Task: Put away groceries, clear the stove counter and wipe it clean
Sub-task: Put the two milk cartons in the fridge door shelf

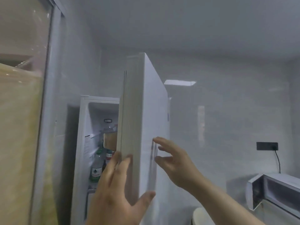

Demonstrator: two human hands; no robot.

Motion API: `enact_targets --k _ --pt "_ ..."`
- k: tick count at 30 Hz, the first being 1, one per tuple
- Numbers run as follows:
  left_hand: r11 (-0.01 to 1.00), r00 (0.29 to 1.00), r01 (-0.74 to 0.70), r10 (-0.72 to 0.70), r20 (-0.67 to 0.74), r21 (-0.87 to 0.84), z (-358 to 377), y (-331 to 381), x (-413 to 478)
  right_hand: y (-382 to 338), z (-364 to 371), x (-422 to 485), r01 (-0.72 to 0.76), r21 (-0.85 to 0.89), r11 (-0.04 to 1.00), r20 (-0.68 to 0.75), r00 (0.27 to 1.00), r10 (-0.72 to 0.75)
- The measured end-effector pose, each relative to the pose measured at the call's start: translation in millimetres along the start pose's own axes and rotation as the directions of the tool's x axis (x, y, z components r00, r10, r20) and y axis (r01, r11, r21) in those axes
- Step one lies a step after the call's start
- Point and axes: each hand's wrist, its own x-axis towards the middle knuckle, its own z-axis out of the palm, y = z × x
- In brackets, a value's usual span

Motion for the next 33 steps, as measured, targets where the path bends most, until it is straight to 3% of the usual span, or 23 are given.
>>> enact_targets --k 4,8,12,17,20,28,33 --pt "0.994 0.996 0.042 -0.035 -0.078 0.097 -4.7 -36.0 7.6 17.8 33.9 40.8 -0.008 -0.038 0.999 -0.018 1.0 0.008" --pt "0.959 0.956 0.282 -0.279 -0.094 0.02 -12.0 -87.1 19.7 35.6 66.2 77.2 0.08 -0.134 0.988 -0.028 0.996 -0.084" --pt "0.927 0.926 0.369 -0.36 -0.118 0.07 -12.2 -148.6 39.2 63.9 94.5 112.9 0.095 -0.188 0.978 -0.187 0.974 -0.131" --pt "0.885 0.879 0.465 -0.461 -0.121 0.006 -0.1 -218.9 69.9 96.0 130.4 153.8 0.198 -0.307 0.931 -0.198 0.944 -0.266" --pt "0.876 0.877 0.481 -0.48 -0.04 0.034 11.0 -265.8 88.2 119.1 148.1 173.2 0.201 -0.33 0.922 -0.187 0.944 -0.273" --pt "0.827 0.833 0.554 -0.55 0.069 -0.1 52.8 -350.1 140.6 158.9 171.1 210.1 0.131 -0.431 0.893 -0.204 0.95 -0.238" --pt "0.825 0.836 0.549 -0.543 0.083 -0.132 72.6 -378.7 155.6 174.5 178.1 223.9 0.174 -0.568 0.804 -0.148 0.94 -0.308"
